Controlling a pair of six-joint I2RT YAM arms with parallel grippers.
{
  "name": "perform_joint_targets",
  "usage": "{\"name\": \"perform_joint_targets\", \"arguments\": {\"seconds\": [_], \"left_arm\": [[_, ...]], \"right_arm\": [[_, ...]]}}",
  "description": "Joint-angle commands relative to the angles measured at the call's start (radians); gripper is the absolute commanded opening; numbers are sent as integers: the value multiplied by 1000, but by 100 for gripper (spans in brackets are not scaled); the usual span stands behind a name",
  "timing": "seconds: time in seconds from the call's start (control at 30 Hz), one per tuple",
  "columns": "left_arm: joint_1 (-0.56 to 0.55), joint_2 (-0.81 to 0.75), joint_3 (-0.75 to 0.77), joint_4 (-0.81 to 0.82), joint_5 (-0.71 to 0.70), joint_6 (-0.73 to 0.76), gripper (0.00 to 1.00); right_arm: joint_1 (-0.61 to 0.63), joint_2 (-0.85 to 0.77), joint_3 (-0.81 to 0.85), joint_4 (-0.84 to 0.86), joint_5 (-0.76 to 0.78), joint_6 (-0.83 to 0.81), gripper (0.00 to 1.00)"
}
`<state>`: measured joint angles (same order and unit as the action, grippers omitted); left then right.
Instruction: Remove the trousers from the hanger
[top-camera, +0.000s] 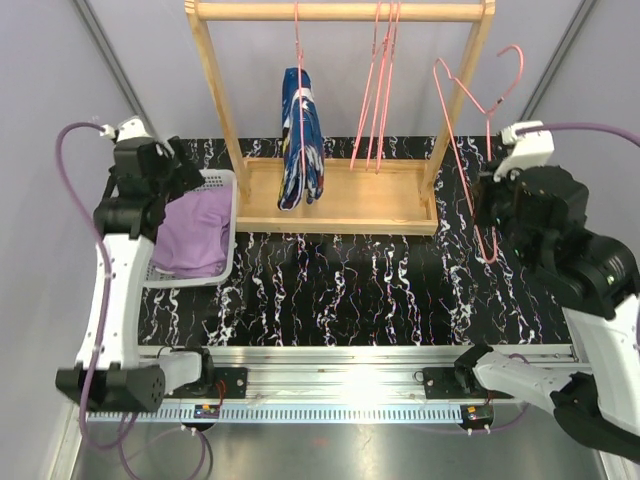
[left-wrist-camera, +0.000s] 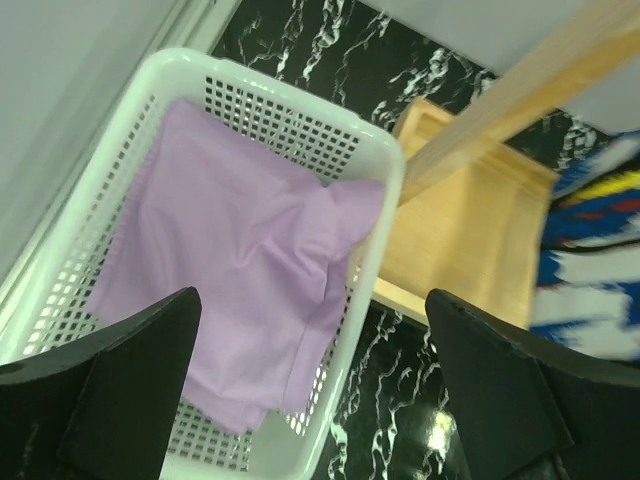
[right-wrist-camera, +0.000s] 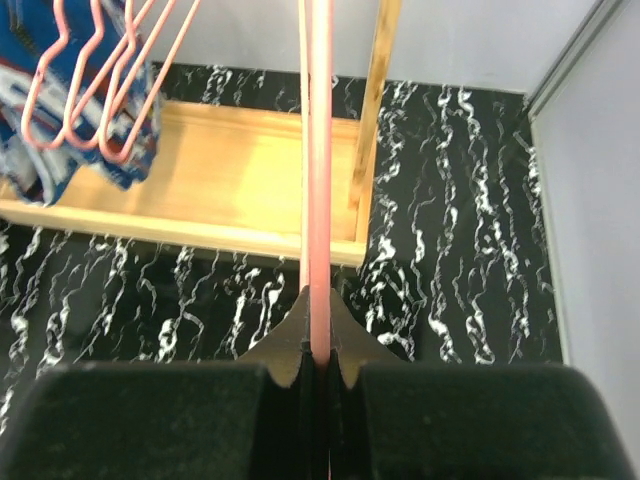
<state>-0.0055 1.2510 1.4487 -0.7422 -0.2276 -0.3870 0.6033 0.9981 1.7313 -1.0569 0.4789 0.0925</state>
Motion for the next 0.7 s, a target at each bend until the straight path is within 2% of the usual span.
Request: {"name": "perform_joint_targets", "arguments": {"seconds": [0.0, 0.17, 0.27, 0.4, 0.67], "left_arm": [[-1, -137, -7, -75, 75, 39, 99], [-2, -335, -53, -124, 96, 65, 99], [-2, -406, -82, -163, 111, 79, 99], [-2, -516, -93, -209, 183, 99, 99], [-2, -587, -47, -286, 221, 132, 99]], "right_arm": [[1, 74, 85, 104, 82, -66, 0], [-5, 247, 204, 167, 119, -132, 0], [-31, 350, 299, 182, 86, -149, 0], [-170, 470, 419, 173, -46, -129, 0], [-264, 658, 534, 199, -125, -148, 0]]}}
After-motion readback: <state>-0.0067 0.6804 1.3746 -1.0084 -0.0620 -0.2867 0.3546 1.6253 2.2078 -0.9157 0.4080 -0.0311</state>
